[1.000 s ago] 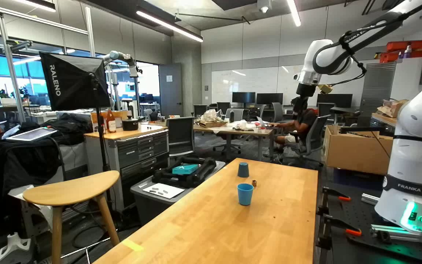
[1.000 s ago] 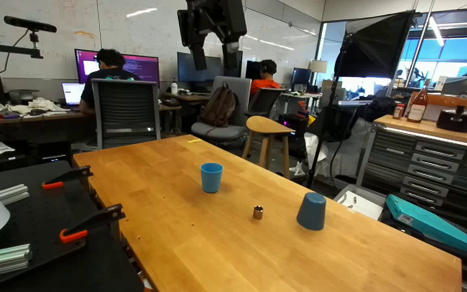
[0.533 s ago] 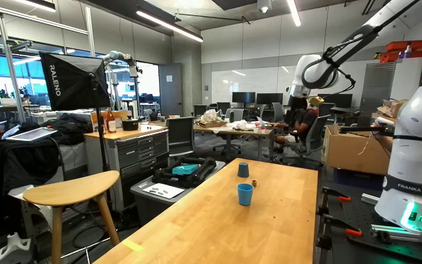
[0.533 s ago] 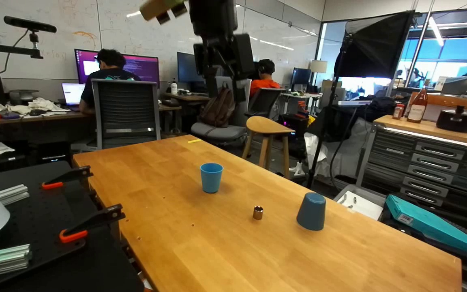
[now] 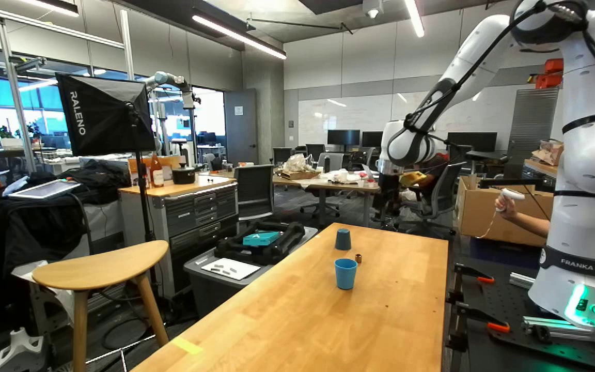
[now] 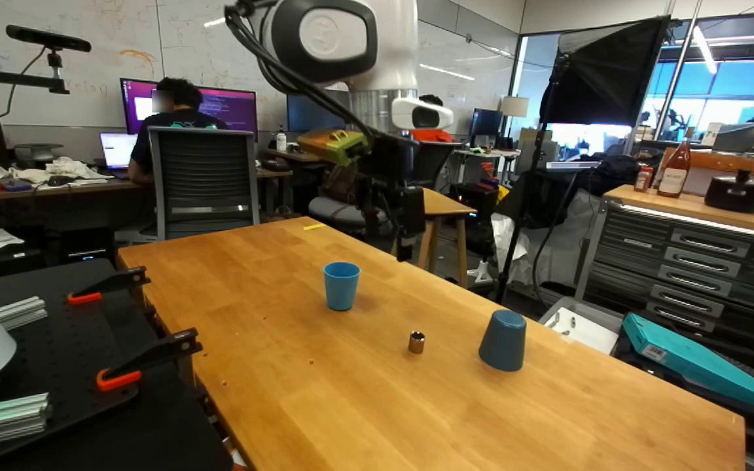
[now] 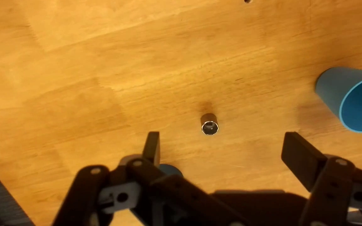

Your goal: Put the silver object inside the light blue cup

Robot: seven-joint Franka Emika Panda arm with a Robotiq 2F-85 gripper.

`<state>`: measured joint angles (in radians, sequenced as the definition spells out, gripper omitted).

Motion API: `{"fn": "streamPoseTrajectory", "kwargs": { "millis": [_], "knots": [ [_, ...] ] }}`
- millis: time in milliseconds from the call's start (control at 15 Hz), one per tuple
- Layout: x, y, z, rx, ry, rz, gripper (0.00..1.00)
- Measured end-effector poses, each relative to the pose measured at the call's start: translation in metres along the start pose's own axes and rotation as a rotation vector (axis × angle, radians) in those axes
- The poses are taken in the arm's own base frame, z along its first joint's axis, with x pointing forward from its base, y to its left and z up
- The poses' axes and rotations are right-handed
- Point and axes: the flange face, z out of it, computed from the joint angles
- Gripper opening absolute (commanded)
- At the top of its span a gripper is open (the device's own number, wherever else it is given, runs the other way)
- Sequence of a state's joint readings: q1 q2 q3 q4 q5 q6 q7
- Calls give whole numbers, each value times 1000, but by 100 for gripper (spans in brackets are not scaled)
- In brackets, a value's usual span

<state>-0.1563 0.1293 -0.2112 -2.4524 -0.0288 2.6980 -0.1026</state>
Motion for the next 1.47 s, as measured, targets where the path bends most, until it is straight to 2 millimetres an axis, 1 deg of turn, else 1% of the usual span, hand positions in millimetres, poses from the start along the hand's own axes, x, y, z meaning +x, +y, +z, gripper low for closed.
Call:
{"fn": "streamPoseTrajectory", "kwargs": {
  "millis": [267,467,600,733,867,1000,1067,1133,1200,1267,1467],
  "knots": [
    [45,-18,61,2,-30,65,100],
    [74,-23,108,-13,-43,115,100],
    [88,-25,141,-27,-54,143,100],
    [96,-26,170,-38,-68,161,100],
    [99,-27,196,-47,-84,172,100],
    [97,-29,216,-54,-112,178,100],
    [96,-29,222,-56,-131,184,100],
    [96,-30,225,-57,-151,189,75],
    [97,-30,226,-58,-172,194,75],
    [97,-29,226,-59,-195,200,68],
    [100,-20,222,-59,-232,215,43]
  ]
}}
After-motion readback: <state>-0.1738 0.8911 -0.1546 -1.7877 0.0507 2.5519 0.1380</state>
